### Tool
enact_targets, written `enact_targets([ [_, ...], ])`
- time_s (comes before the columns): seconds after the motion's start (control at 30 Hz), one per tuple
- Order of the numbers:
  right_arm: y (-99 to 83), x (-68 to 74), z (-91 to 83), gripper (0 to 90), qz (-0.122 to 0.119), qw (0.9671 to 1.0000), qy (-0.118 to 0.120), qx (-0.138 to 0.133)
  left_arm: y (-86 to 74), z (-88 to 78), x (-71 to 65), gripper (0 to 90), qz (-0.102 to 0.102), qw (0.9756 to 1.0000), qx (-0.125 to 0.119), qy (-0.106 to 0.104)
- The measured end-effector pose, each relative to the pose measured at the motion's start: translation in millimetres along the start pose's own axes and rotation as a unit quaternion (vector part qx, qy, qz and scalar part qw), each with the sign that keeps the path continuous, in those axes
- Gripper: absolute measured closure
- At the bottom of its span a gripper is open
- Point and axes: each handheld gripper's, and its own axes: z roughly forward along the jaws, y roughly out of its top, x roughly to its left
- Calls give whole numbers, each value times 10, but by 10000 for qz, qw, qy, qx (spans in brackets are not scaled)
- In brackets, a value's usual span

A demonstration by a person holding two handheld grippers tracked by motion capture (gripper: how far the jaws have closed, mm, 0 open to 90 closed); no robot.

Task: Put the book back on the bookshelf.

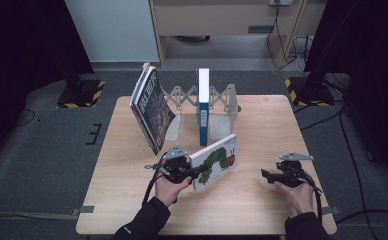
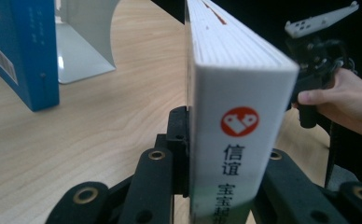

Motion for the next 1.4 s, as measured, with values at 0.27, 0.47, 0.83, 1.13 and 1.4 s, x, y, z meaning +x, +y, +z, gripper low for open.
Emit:
enact_targets([
  [0.27, -38, -35, 62, 192, -99, 9998, -66, 164, 153, -9, -13, 746, 44, 9996, -164, 241],
  [0.47, -79, -58, 98, 154, -197, 9990, -163, 359, 304, -26, 11, 746, 46, 9981, -461, 415],
  [0.83, -140, -58, 132, 116, -350, 9984, -241, 377, 498, 44, 64, 746, 63, 9948, -682, 749],
  [1.13, -220, -37, 170, 30, -401, 9989, -248, 45, 603, 172, 87, 746, 126, 9917, -754, 1036],
  [1.4, -237, -29, 178, 22, -401, 9989, -257, -27, 616, 364, 93, 746, 114, 9892, -785, 1229],
])
